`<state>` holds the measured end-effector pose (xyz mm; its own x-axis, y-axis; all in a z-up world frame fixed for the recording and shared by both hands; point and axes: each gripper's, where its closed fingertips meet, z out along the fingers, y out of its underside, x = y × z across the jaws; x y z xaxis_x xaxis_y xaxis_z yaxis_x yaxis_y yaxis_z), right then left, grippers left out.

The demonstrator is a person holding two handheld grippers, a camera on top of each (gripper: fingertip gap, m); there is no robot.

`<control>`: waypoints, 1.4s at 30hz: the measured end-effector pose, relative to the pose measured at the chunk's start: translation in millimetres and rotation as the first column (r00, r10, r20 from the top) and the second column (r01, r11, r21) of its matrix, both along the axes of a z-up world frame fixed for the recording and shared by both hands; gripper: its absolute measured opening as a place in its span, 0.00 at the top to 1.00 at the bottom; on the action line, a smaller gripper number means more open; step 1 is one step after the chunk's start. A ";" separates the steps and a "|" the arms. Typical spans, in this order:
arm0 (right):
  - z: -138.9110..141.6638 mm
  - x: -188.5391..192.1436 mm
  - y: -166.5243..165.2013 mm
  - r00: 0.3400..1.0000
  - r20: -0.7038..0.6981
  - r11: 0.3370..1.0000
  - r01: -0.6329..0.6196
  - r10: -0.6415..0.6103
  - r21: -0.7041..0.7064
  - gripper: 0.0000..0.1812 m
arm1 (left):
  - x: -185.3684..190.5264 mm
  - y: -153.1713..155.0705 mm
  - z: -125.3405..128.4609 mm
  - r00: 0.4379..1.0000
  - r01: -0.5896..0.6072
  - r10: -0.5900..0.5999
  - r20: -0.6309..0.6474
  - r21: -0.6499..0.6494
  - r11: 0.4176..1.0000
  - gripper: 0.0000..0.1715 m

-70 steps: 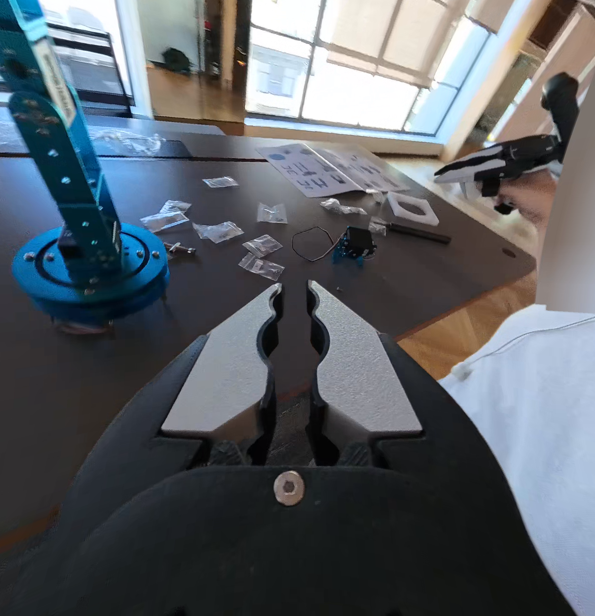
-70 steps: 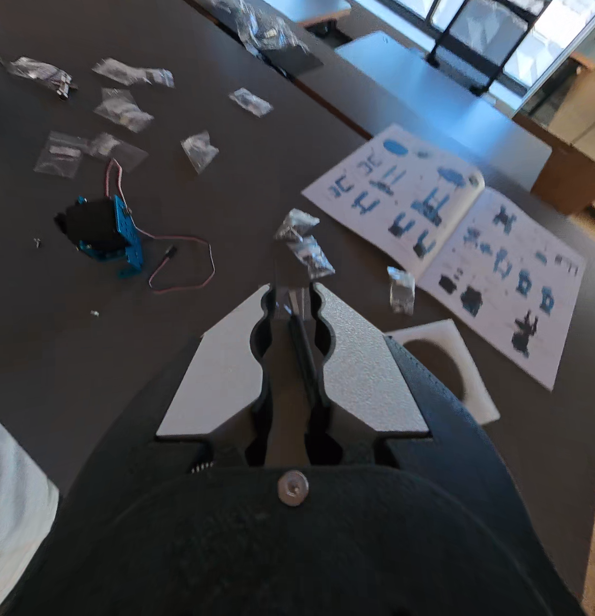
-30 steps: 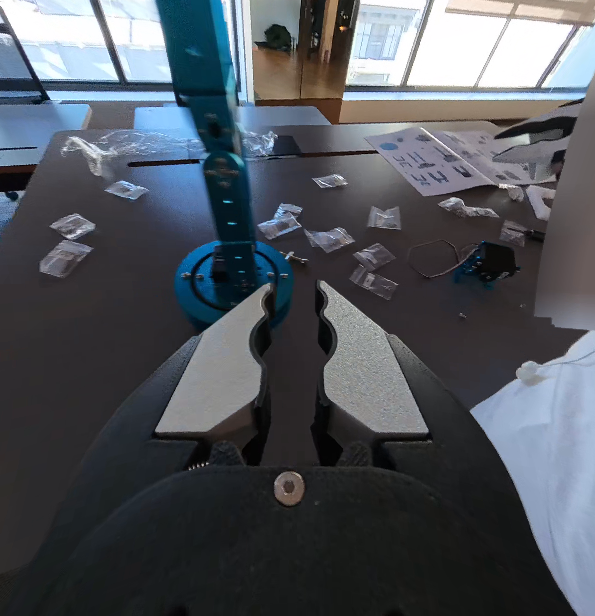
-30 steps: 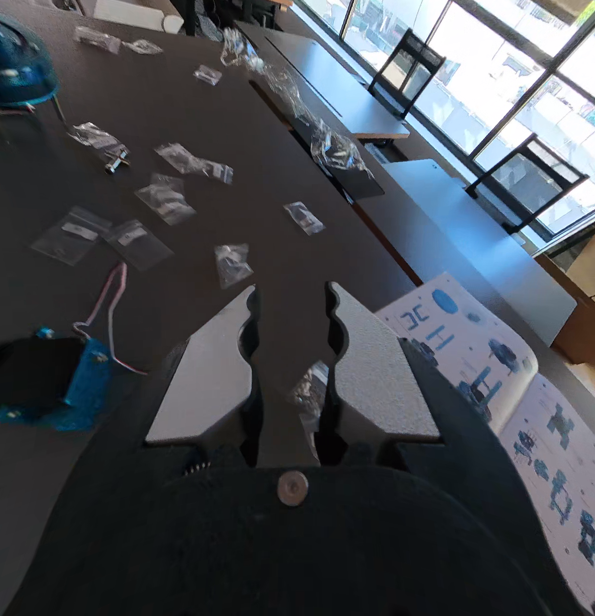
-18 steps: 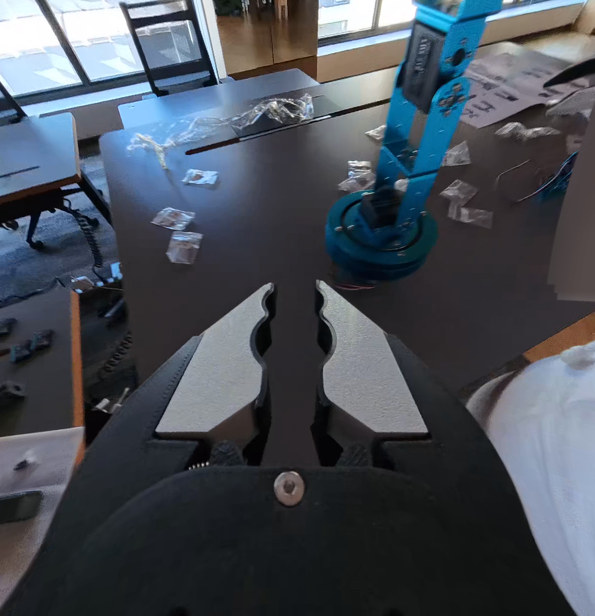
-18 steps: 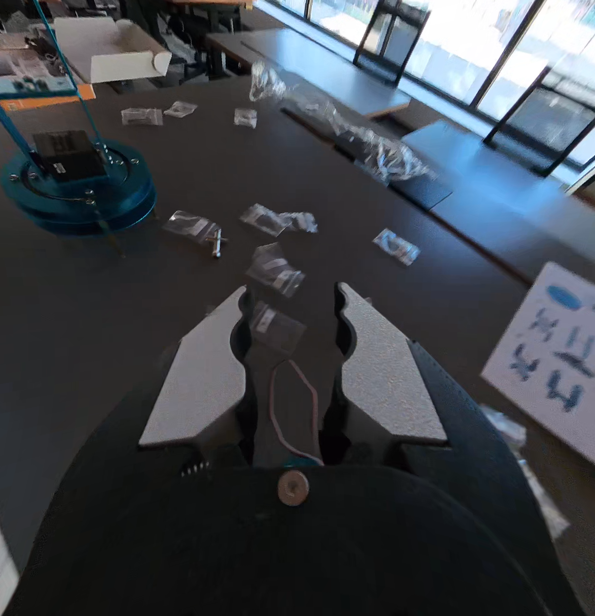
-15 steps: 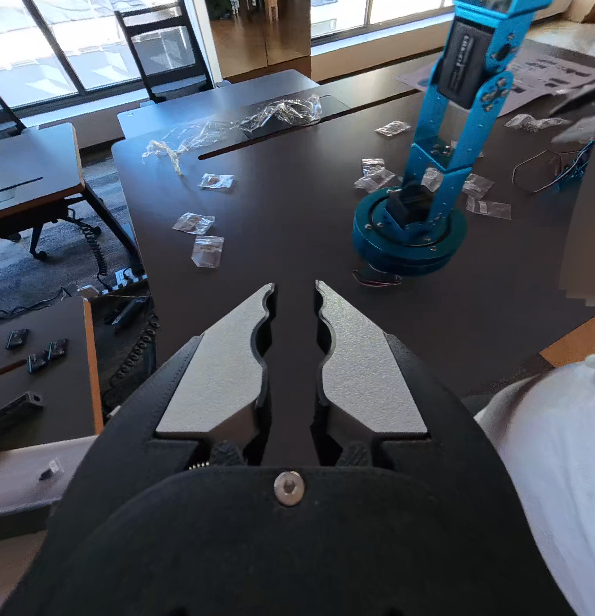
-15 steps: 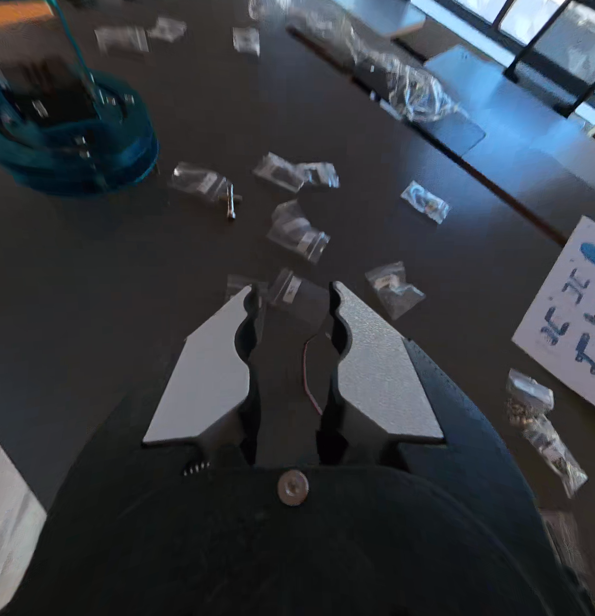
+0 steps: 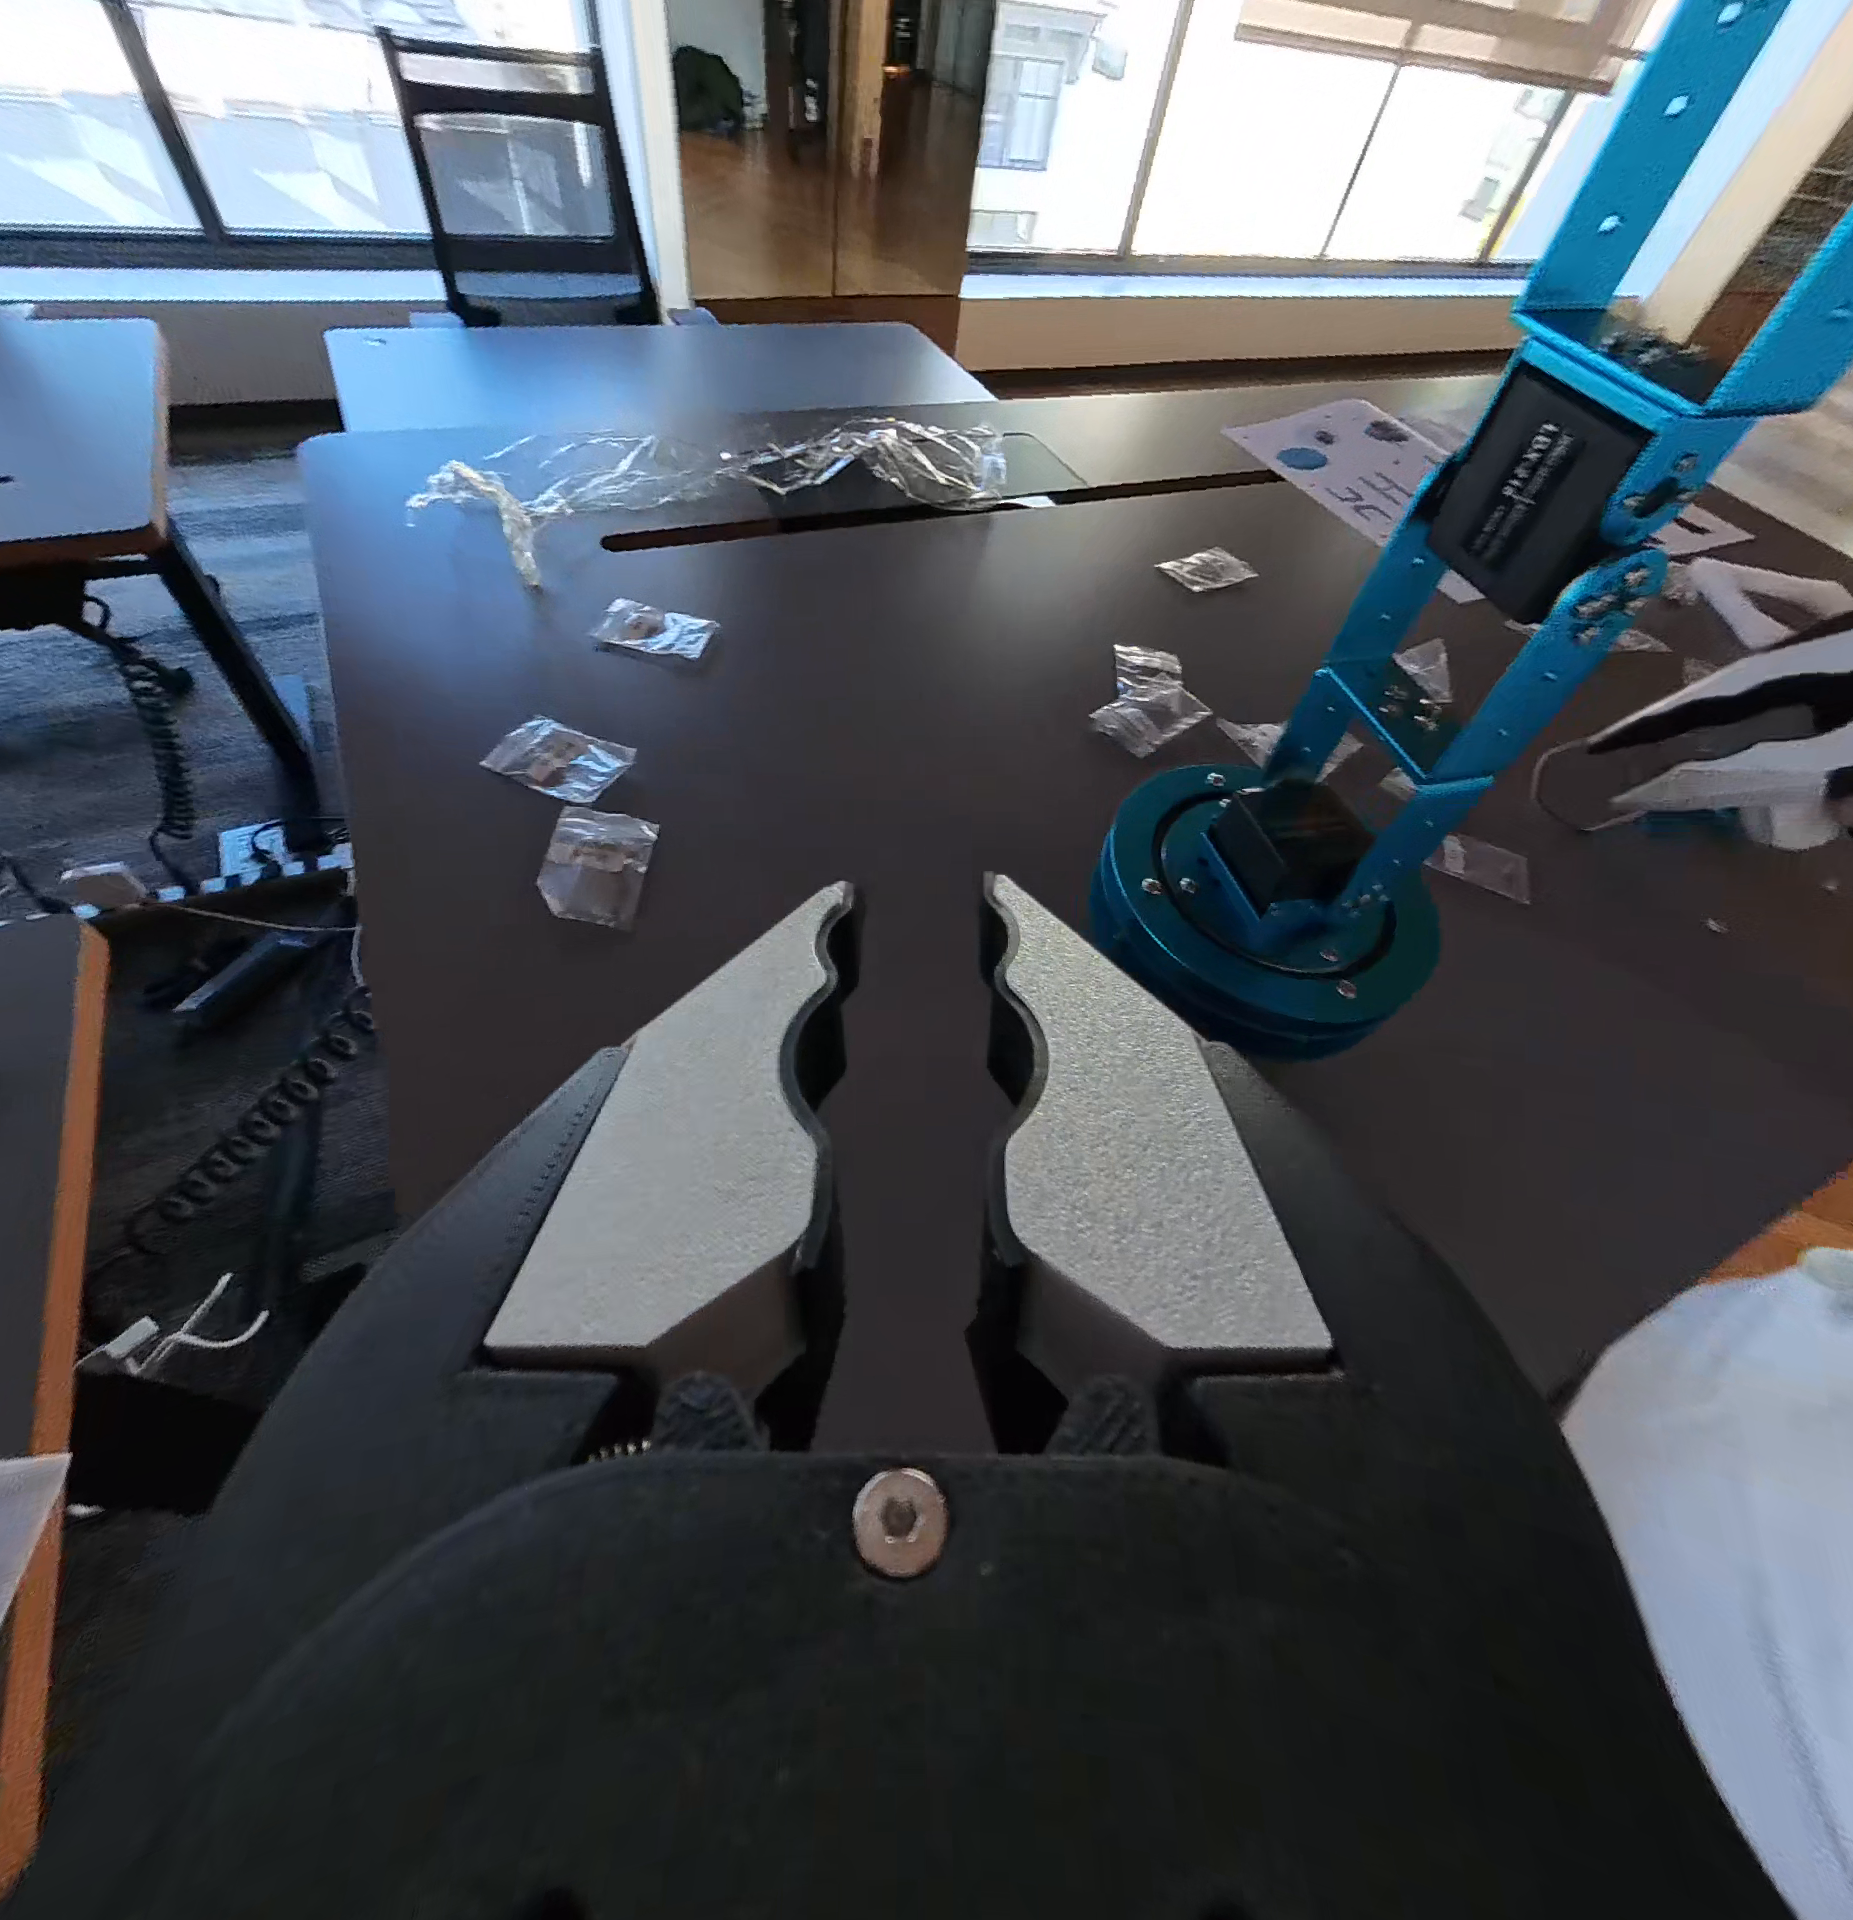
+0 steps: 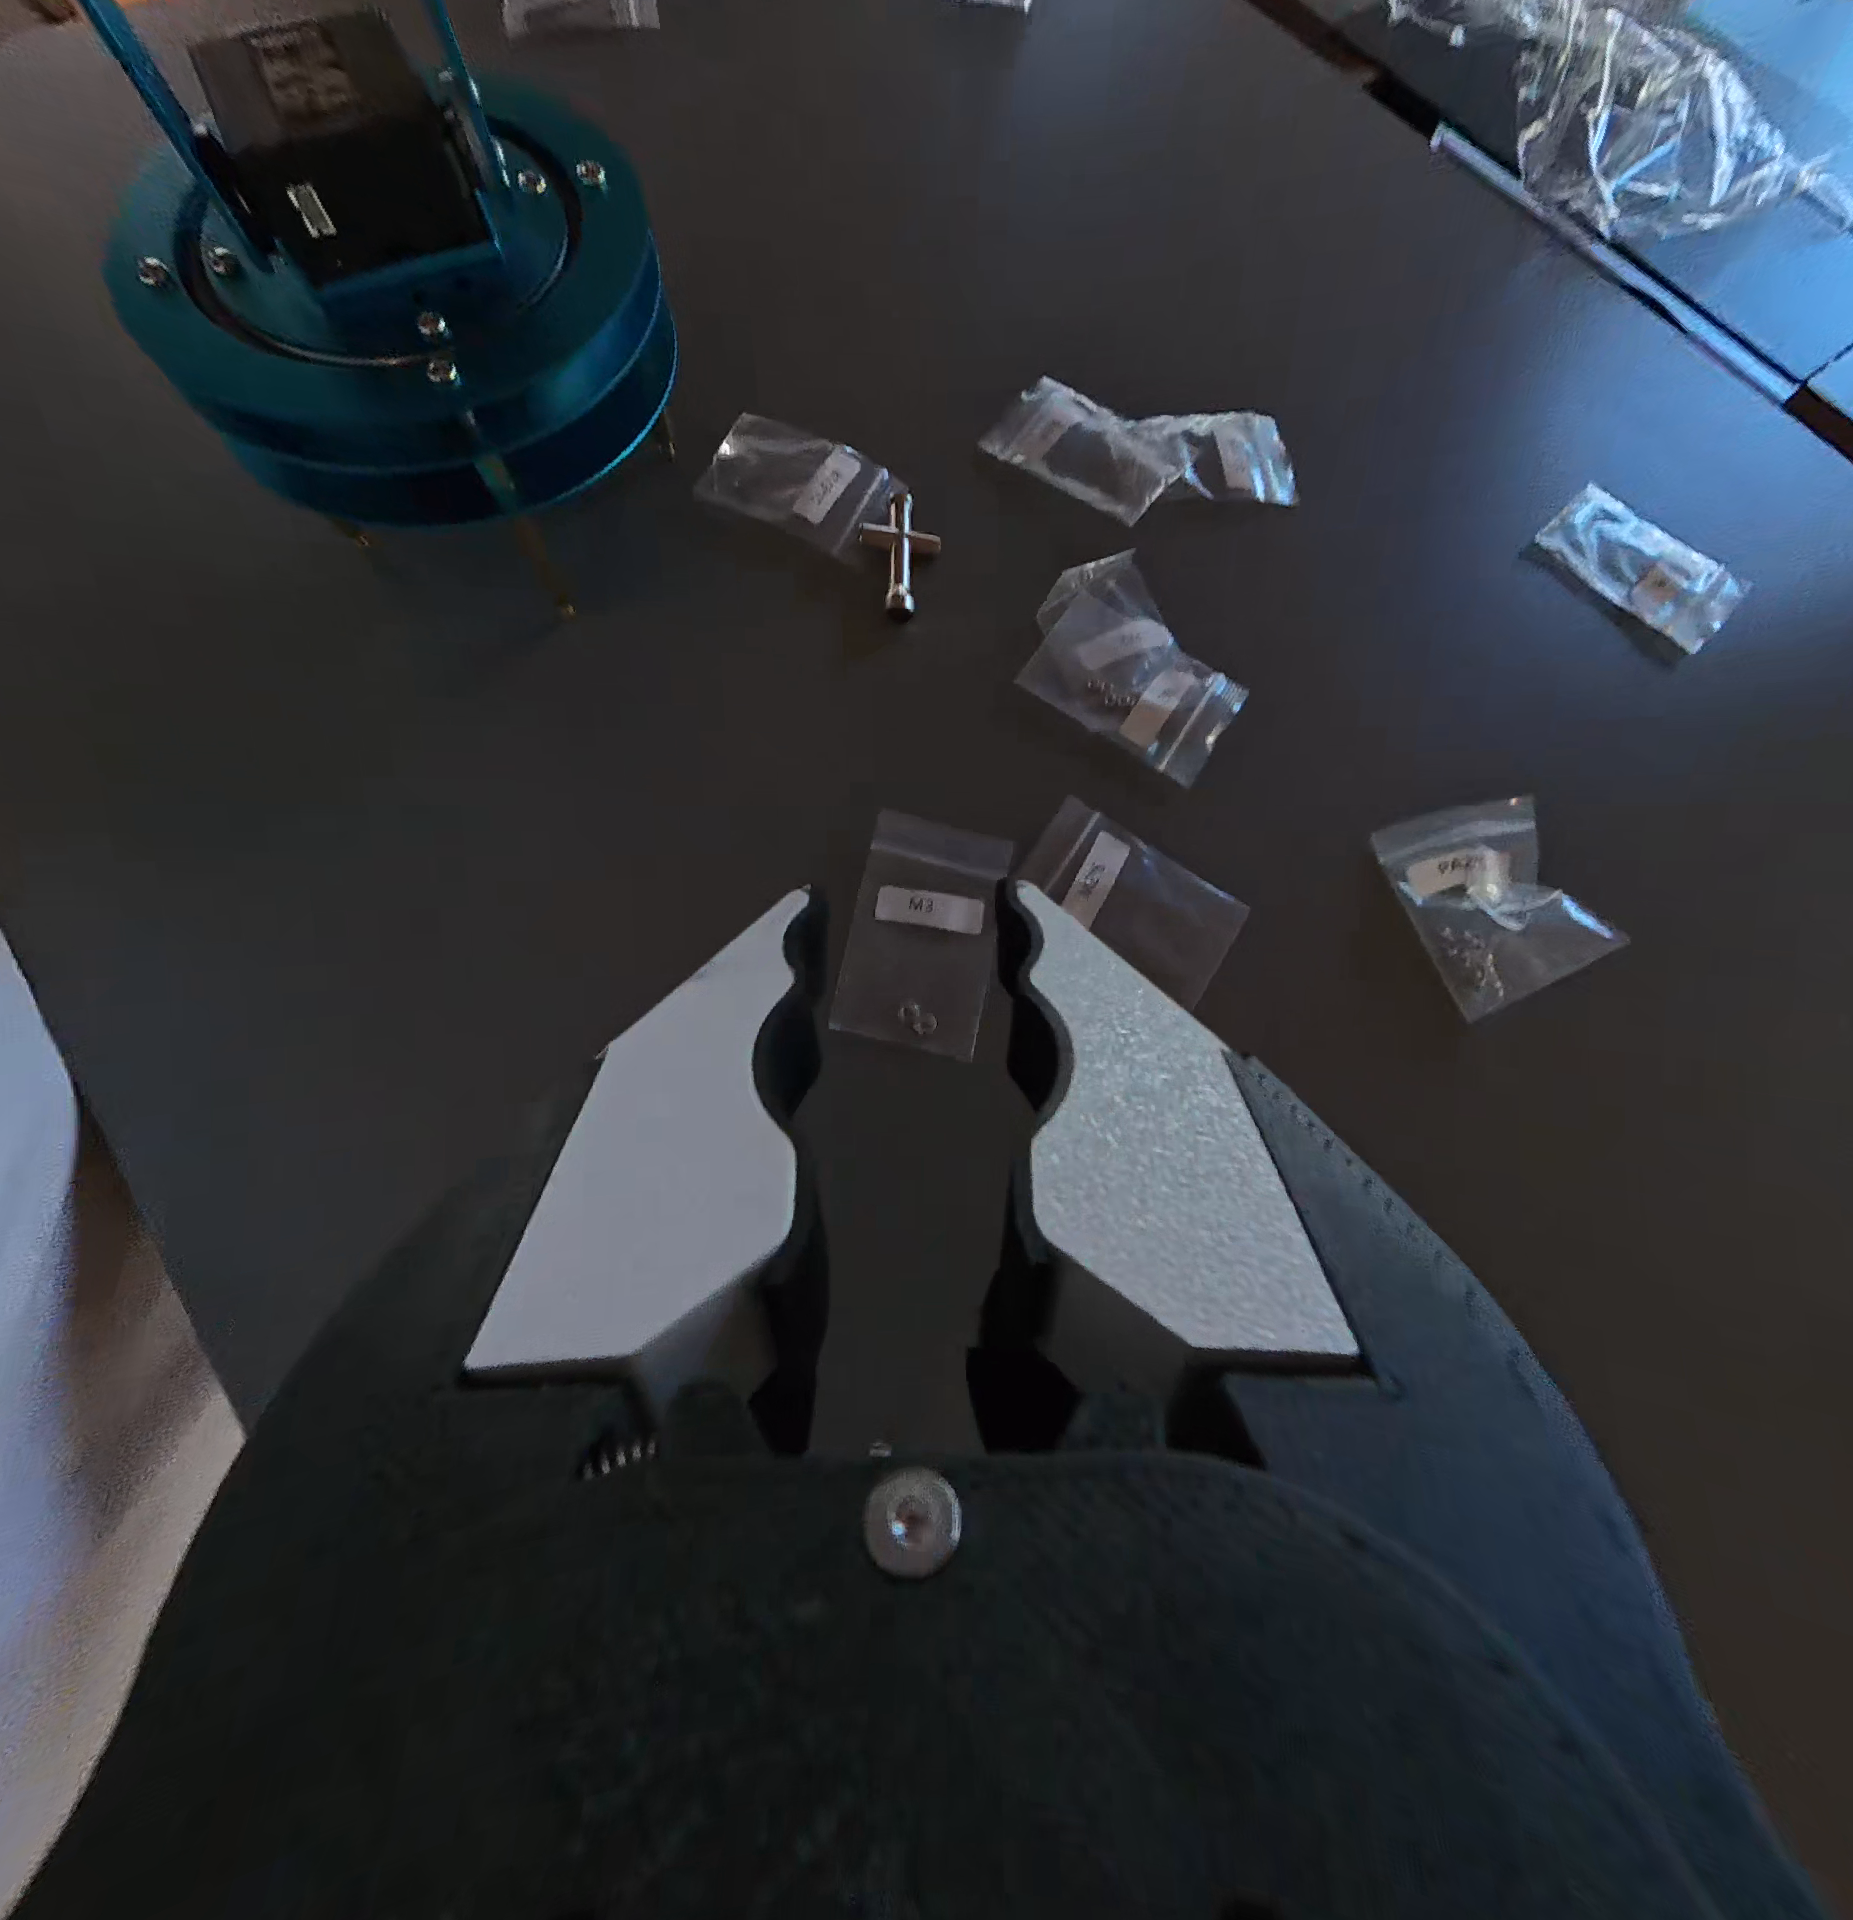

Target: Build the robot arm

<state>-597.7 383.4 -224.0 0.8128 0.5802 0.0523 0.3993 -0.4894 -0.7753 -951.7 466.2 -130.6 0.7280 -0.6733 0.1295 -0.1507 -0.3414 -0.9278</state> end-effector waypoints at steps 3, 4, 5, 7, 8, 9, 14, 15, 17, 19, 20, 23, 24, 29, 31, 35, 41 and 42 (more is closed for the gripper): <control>14.0 -5.9 9.3 0.997 -0.044 0.995 -0.057 0.060 0.080 0.83 | 1.3 4.8 -1.9 0.998 -0.049 0.049 0.027 -0.013 0.999 0.87; 20.9 -10.0 12.2 0.994 -0.062 0.990 -0.079 0.086 0.117 0.84 | 2.8 4.3 -4.0 0.998 -0.052 0.053 0.036 -0.020 0.998 0.87; 29.7 -14.6 15.5 0.991 -0.076 0.982 -0.096 0.109 0.164 0.85 | 2.9 3.5 -8.4 0.998 -0.053 0.054 0.031 -0.029 0.998 0.87; 52.2 -28.9 17.0 0.980 -0.096 0.953 -0.144 0.175 0.267 0.85 | -2.7 3.5 -21.5 0.998 -0.065 0.065 -0.013 -0.049 0.997 0.87; 64.5 -36.2 15.9 0.975 -0.089 0.933 -0.164 0.202 0.322 0.86 | -7.8 5.2 -27.3 0.997 -0.077 0.075 -0.035 -0.054 0.996 0.87; 76.4 -42.5 14.6 0.973 -0.075 0.910 -0.175 0.218 0.376 0.86 | -12.9 7.7 -31.9 0.995 -0.086 0.083 -0.047 -0.055 0.995 0.87; 120.2 -79.7 0.6 0.966 -0.055 0.816 -0.182 0.253 0.549 0.89 | -29.9 30.7 -51.6 0.998 -0.039 0.035 -0.044 -0.078 0.996 0.87; 126.6 -89.2 -2.7 0.965 -0.065 0.805 -0.175 0.256 0.567 0.91 | -32.8 36.4 -55.3 0.999 -0.018 0.014 -0.047 -0.081 0.997 0.87; 139.1 -112.0 -10.4 0.963 -0.073 0.777 -0.163 0.259 0.608 0.92 | -40.9 48.0 -62.1 0.997 0.031 -0.036 -0.066 -0.083 0.996 0.87; 150.8 -138.0 -16.7 0.971 -0.058 0.741 -0.139 0.233 0.657 0.94 | -53.9 59.5 -67.6 0.991 0.083 -0.090 -0.095 -0.077 0.994 0.87; 154.9 -153.2 -19.3 0.975 -0.048 0.724 -0.126 0.216 0.678 0.95 | -62.9 65.3 -69.8 0.986 0.112 -0.119 -0.113 -0.071 0.991 0.87; 160.3 -203.9 -19.1 0.993 -0.013 0.671 -0.073 0.121 0.738 1.00 | -100.0 84.7 -72.0 0.968 0.189 -0.196 -0.159 -0.057 0.980 0.88; 160.7 -221.0 -14.4 0.997 -0.018 0.661 -0.033 0.071 0.750 1.00 | -115.8 90.7 -72.2 0.962 0.206 -0.216 -0.168 -0.074 0.976 0.87; 122.3 -323.0 20.1 0.998 -0.003 0.738 -0.040 0.057 0.674 1.00 | -200.2 123.6 -57.6 0.977 0.186 -0.192 -0.096 -0.070 0.980 0.89; 99.9 -350.7 41.2 0.999 -0.028 0.796 -0.016 0.041 0.605 1.00 | -226.1 128.0 -52.7 0.984 0.175 -0.177 -0.020 -0.090 0.980 0.89; 36.6 -383.9 79.9 0.998 -0.056 0.919 0.058 -0.039 0.390 0.91 | -273.5 132.7 -52.1 0.994 0.110 -0.110 0.003 -0.084 0.990 0.91; -18.2 -398.0 112.1 0.996 -0.006 0.962 0.082 -0.084 0.259 0.91 | -326.0 126.9 -54.2 0.996 -0.073 0.069 -0.053 -0.075 0.994 0.94; -20.4 -399.7 116.1 0.998 -0.003 0.963 0.067 -0.068 0.261 0.93 | -332.4 122.3 -52.8 0.992 -0.113 0.109 -0.059 -0.072 0.991 0.95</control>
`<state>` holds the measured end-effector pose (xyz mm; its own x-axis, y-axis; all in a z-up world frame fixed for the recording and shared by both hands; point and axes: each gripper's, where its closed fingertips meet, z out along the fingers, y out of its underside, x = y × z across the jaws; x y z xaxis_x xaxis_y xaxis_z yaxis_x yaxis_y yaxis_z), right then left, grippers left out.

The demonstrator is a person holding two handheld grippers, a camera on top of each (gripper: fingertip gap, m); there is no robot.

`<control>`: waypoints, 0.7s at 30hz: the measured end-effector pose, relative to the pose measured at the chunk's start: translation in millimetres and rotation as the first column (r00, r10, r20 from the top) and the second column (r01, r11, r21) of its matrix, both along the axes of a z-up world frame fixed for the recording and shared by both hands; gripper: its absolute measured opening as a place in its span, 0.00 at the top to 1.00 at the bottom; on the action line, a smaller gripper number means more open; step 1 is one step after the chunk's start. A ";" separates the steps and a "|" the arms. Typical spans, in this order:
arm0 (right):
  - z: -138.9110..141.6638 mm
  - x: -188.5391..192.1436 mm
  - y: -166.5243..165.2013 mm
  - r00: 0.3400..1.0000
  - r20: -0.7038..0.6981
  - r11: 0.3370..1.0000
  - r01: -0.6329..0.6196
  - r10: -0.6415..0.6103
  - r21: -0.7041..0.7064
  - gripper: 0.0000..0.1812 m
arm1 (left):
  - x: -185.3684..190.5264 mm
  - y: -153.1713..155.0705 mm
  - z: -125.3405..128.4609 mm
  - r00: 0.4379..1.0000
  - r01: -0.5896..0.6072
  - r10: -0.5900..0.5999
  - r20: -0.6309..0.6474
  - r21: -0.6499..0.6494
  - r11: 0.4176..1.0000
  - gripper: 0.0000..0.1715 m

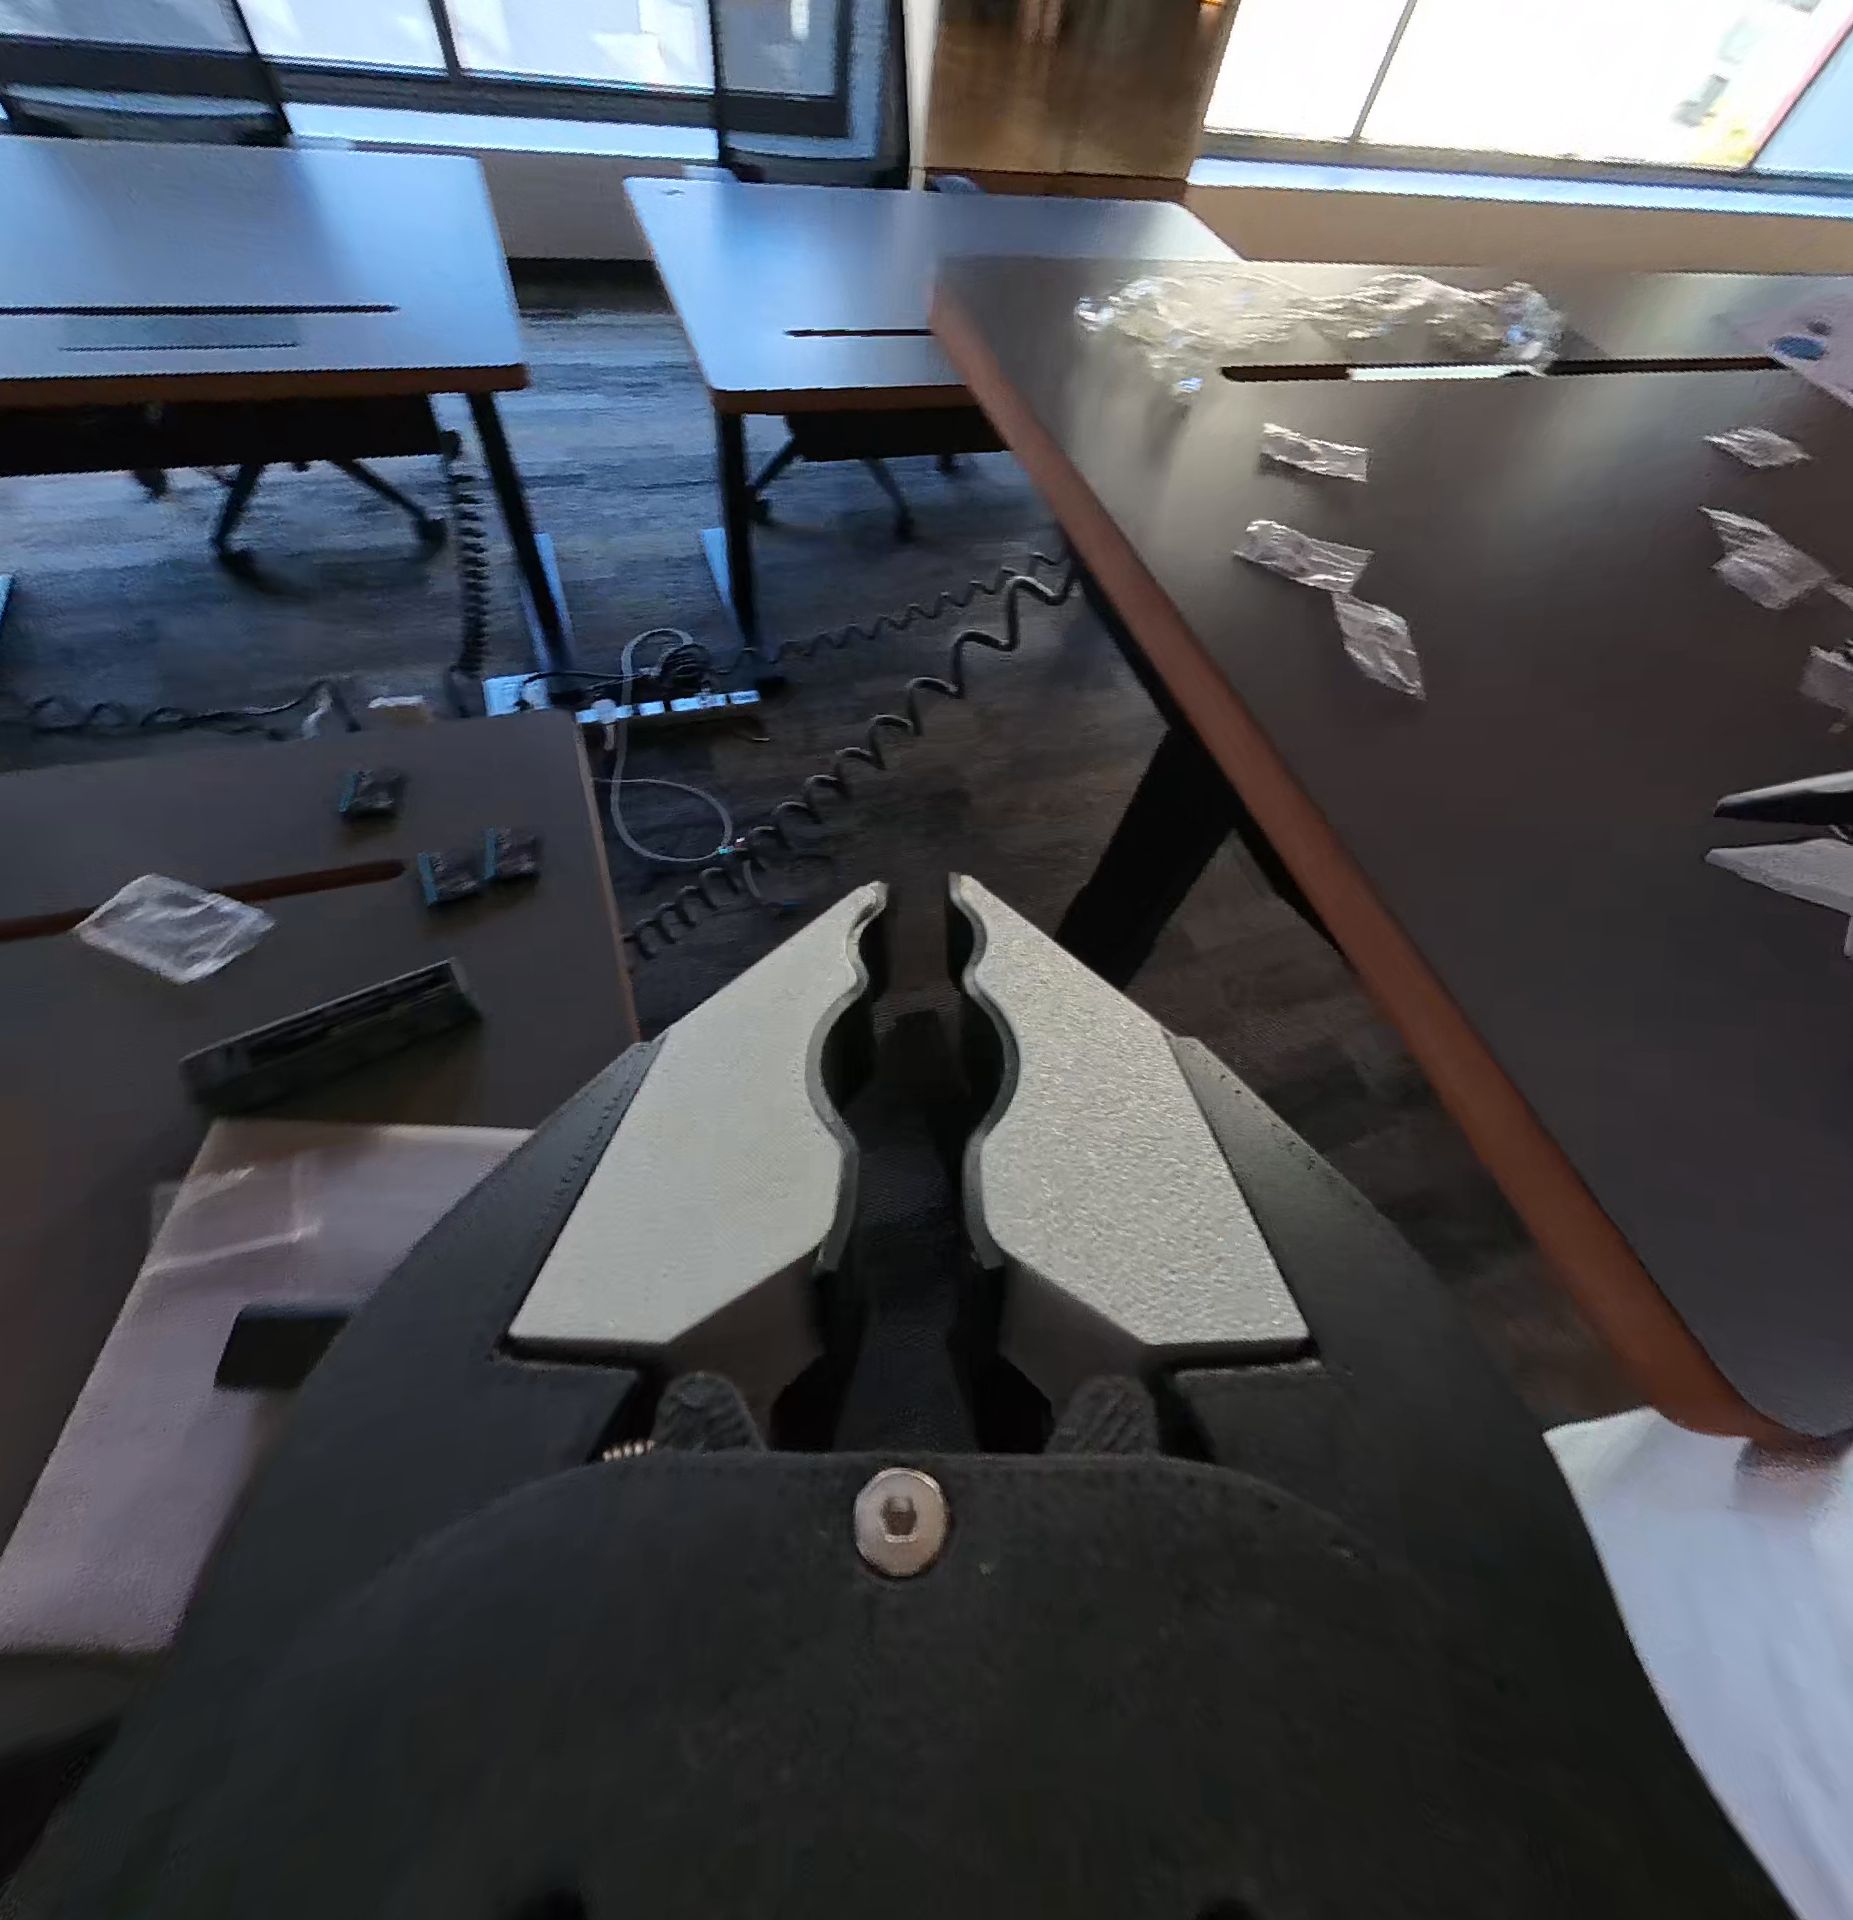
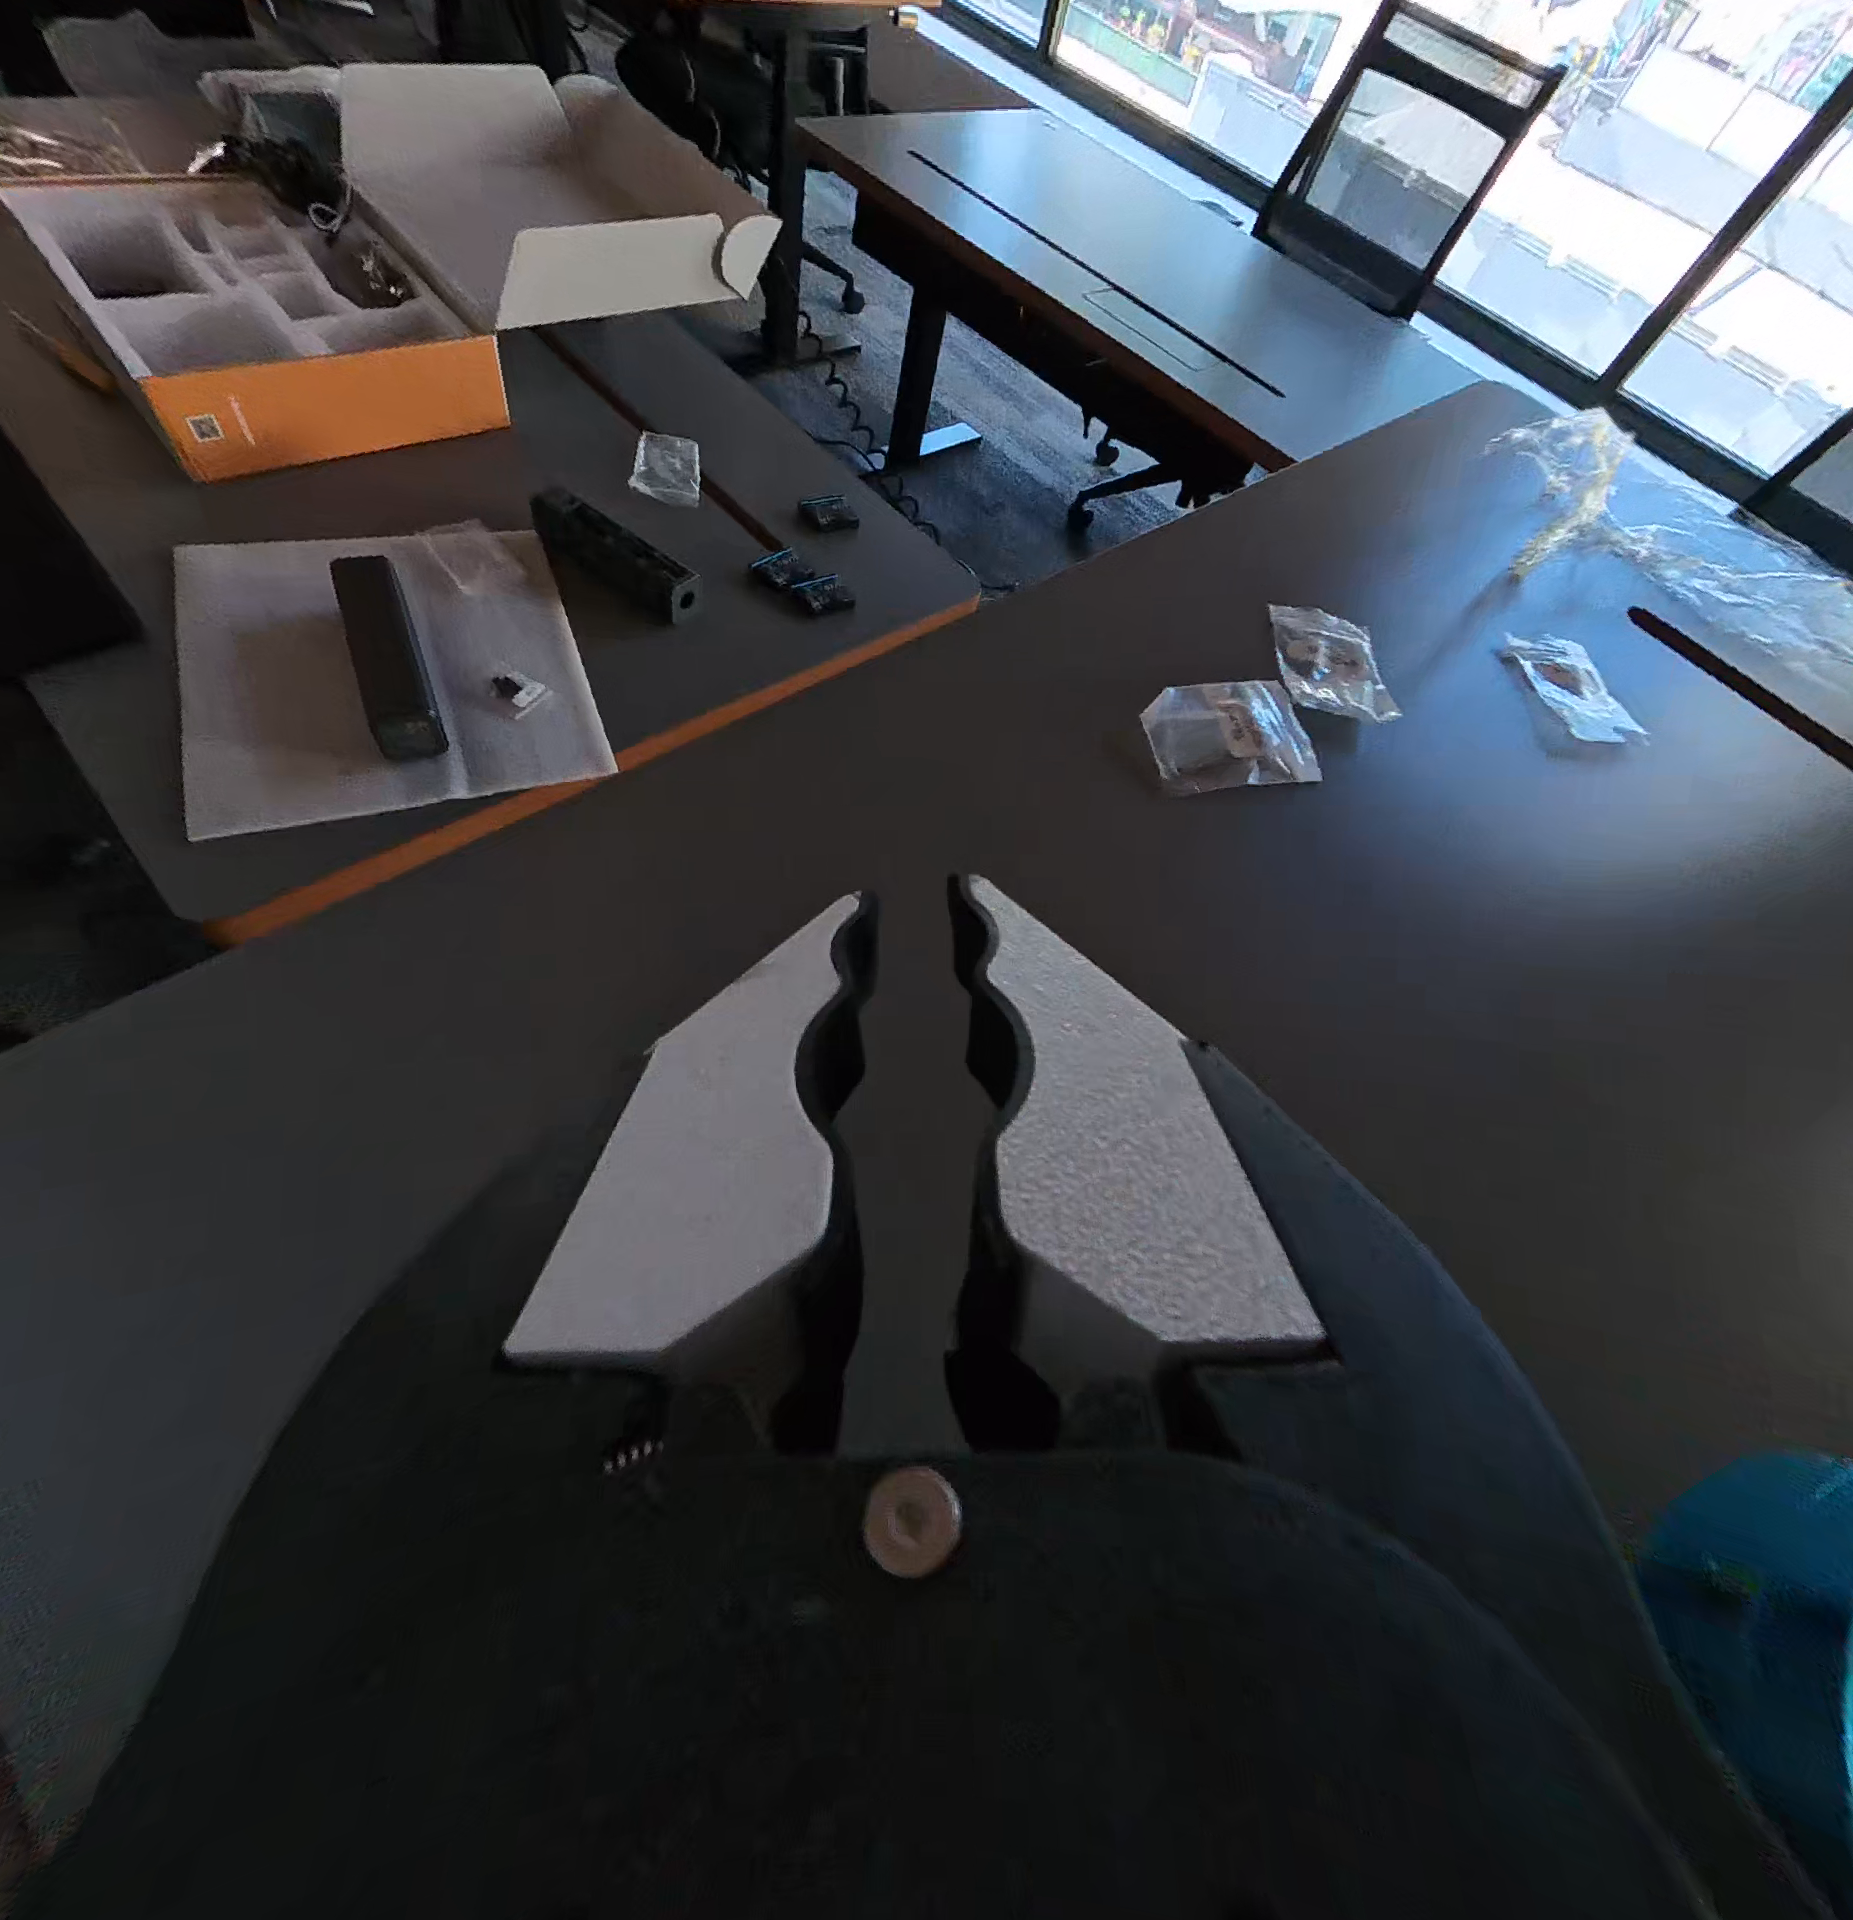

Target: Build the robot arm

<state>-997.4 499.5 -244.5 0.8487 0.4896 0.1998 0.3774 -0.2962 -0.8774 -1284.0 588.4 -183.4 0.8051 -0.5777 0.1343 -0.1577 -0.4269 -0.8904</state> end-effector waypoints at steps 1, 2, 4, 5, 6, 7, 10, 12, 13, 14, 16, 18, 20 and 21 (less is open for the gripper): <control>-3.2 -1.2 4.1 1.000 0.012 1.000 -0.017 0.017 -0.005 0.94 | -4.9 -6.6 1.0 0.999 -0.032 0.032 -0.005 -0.004 0.999 0.95; -6.7 -1.2 8.5 0.999 0.029 1.000 -0.029 0.030 -0.010 0.97 | -8.2 -15.1 1.4 0.999 -0.050 0.050 -0.011 -0.010 0.999 0.96; -10.9 -1.5 17.8 0.997 0.051 0.998 -0.056 0.056 -0.002 0.99 | -18.0 -31.8 -1.2 0.995 -0.091 0.090 -0.048 -0.018 0.996 0.97; -12.5 -2.2 21.8 0.996 0.054 0.998 -0.071 0.070 0.001 0.99 | -25.2 -38.7 -3.9 0.990 -0.126 0.124 -0.073 -0.022 0.992 0.98; -13.8 -2.8 25.6 0.995 0.056 0.997 -0.082 0.082 0.001 1.00 | -31.8 -45.4 -6.0 0.983 -0.160 0.157 -0.091 -0.029 0.987 0.98; -14.6 -3.1 29.6 0.994 0.056 0.996 -0.090 0.089 0.007 1.00 | -36.8 -51.9 -6.9 0.978 -0.188 0.183 -0.098 -0.036 0.982 0.98; -13.6 -3.9 39.9 0.995 0.051 0.996 -0.089 0.088 0.028 1.00 | -49.7 -67.4 -4.5 0.962 -0.252 0.247 -0.116 -0.029 0.967 0.99; -9.7 -5.9 43.7 0.995 0.052 0.994 -0.086 0.083 0.061 1.00 | -62.8 -75.5 -6.6 0.944 -0.299 0.293 -0.148 -0.020 0.954 1.00; -10.0 -6.9 44.1 0.994 0.063 0.994 -0.088 0.084 0.067 1.00 | -68.3 -79.6 -9.9 0.937 -0.319 0.311 -0.156 -0.024 0.948 1.00; -11.0 -7.7 43.9 0.993 0.077 0.993 -0.092 0.087 0.068 1.00 | -72.2 -82.8 -13.4 0.933 -0.331 0.322 -0.158 -0.031 0.943 1.00; -12.6 -8.6 43.7 0.991 0.096 0.993 -0.096 0.089 0.069 1.00 | -78.3 -85.3 -22.4 0.932 -0.340 0.329 -0.155 -0.050 0.939 1.00; -13.1 -8.4 44.1 0.991 0.105 0.993 -0.092 0.084 0.070 1.00 | -85.9 -83.8 -32.3 0.931 -0.340 0.326 -0.162 -0.062 0.938 1.00; -13.9 -6.3 45.6 0.991 0.113 0.995 -0.075 0.067 0.068 1.00 | -95.7 -77.6 -40.0 0.932 -0.336 0.323 -0.164 -0.063 0.940 1.00; -14.1 -5.0 46.5 0.992 0.117 0.996 -0.064 0.056 0.069 1.00 | -99.5 -71.9 -43.4 0.935 -0.329 0.316 -0.159 -0.062 0.942 1.00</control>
